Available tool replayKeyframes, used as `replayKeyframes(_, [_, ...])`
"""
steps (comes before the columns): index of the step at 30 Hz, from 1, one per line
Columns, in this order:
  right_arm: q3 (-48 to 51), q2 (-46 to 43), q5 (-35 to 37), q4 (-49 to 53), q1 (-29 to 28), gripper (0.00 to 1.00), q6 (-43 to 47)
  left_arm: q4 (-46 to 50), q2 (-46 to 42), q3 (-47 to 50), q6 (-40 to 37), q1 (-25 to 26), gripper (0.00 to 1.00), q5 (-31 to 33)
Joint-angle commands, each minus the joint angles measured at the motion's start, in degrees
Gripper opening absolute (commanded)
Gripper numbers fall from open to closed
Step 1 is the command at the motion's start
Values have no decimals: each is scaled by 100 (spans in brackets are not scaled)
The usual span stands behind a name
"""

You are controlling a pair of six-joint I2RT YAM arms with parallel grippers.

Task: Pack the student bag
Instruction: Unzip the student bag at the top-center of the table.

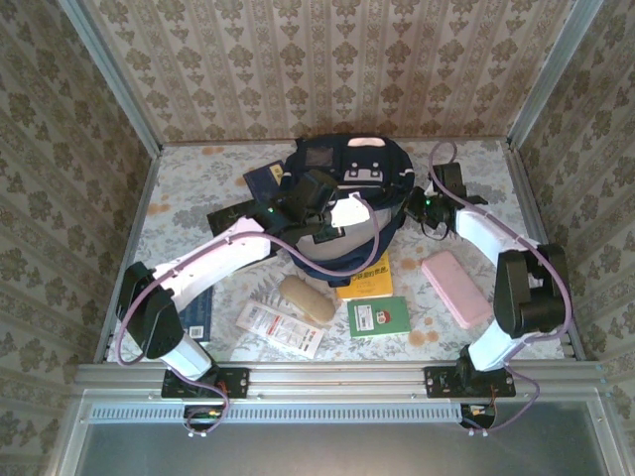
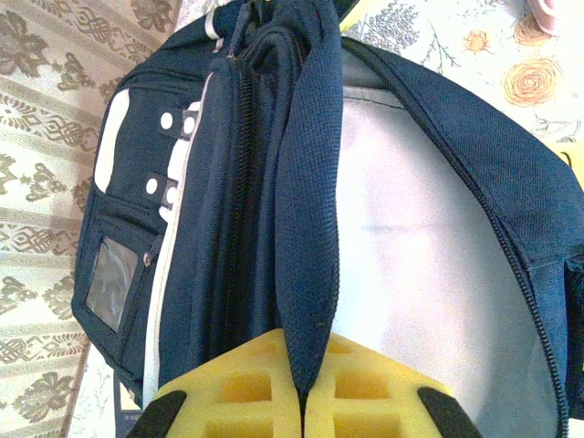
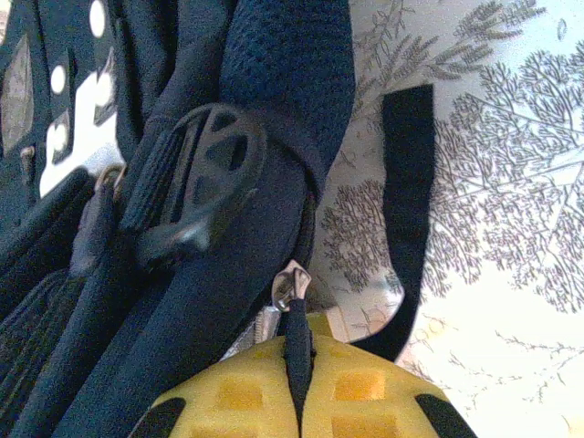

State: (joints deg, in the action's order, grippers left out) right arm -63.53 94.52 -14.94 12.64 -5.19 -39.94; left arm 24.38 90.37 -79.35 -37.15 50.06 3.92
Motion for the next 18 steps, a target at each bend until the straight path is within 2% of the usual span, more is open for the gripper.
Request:
replayKeyframes(1, [-599, 311, 258, -57, 276, 9, -207, -20, -253, -442, -19, -84, 0, 56])
replayKeyframes(6, [-1396, 673, 85, 199, 312, 54, -22, -55, 189, -1087, 428, -195, 0, 278])
replayKeyframes(8, [-1694, 767, 9, 325, 323, 66, 92, 15, 544, -1531, 841, -298, 0, 387])
replayKeyframes(11, [-1991, 632, 345, 751, 310, 72, 146, 296, 1228, -2526, 1630, -489, 0, 746])
replayKeyframes(14, [-1948, 136, 1046, 1196, 193, 73, 154, 855, 1963, -3548, 2257, -749, 0, 635])
replayKeyframes(18, [-1309, -800, 2022, 1473, -48, 71, 197, 1417, 2839, -4828, 2957, -907, 0, 666])
